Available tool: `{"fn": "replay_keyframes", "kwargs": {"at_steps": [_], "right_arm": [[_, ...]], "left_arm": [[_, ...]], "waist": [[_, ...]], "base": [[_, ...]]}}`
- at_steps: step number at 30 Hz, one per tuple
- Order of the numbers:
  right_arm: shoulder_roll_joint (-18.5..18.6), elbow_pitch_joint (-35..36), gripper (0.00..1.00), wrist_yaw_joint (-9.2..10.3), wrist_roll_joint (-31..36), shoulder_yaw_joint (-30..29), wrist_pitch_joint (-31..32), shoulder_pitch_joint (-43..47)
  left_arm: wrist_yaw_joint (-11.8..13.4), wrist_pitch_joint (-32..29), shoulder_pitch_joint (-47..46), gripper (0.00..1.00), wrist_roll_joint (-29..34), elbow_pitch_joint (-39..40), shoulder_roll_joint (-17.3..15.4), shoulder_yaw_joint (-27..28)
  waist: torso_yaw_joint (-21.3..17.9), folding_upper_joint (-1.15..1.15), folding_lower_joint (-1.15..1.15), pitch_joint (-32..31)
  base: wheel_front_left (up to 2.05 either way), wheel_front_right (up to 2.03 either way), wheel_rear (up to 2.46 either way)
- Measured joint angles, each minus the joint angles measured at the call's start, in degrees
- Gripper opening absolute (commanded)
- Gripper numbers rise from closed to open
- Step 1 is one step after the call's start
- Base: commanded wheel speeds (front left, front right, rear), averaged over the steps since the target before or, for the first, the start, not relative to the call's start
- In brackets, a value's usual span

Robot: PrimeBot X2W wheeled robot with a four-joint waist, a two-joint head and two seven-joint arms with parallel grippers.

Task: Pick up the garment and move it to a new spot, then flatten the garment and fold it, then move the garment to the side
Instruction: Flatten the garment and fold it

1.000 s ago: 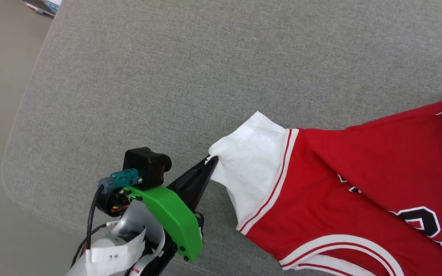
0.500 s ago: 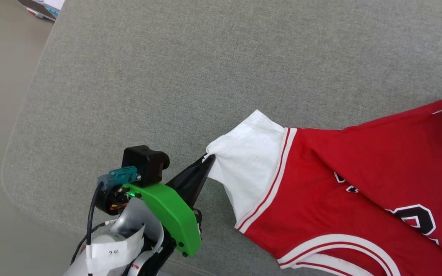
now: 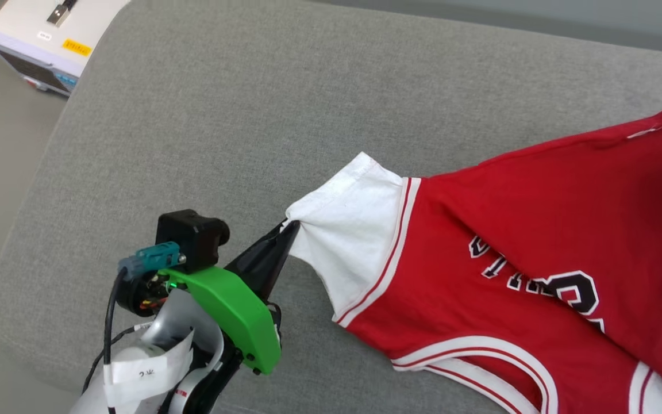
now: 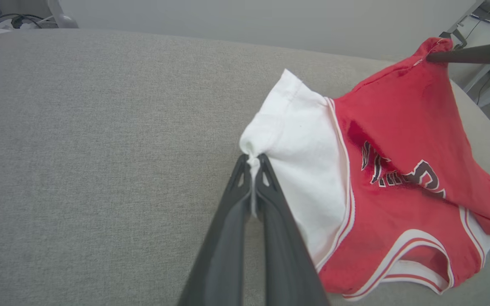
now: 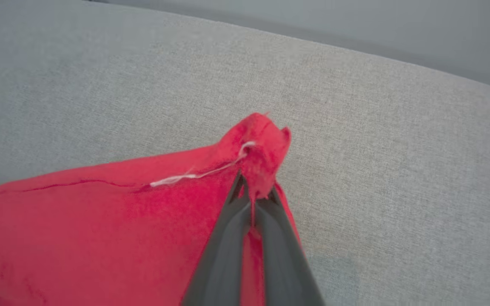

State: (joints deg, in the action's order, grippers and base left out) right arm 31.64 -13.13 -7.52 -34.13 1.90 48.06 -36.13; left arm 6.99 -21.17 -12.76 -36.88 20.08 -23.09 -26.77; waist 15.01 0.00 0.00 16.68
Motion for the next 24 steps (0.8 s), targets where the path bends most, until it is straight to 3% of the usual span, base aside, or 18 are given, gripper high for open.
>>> {"fn": "replay_keyframes", "kwargs": {"at_steps": [24], "right_arm": [[0.8, 23.7, 0.0, -0.01, -4.8, -6.9, -3.7, 5.6]], "left_arm": [[4.0, 3.2, -14.0, 0.0, 3.8, 6.4, -3.7, 11.7]], "waist": [[-13.1, 0.0, -0.01, -10.6]], "base": [[0.0, 0.0, 0.0]]}}
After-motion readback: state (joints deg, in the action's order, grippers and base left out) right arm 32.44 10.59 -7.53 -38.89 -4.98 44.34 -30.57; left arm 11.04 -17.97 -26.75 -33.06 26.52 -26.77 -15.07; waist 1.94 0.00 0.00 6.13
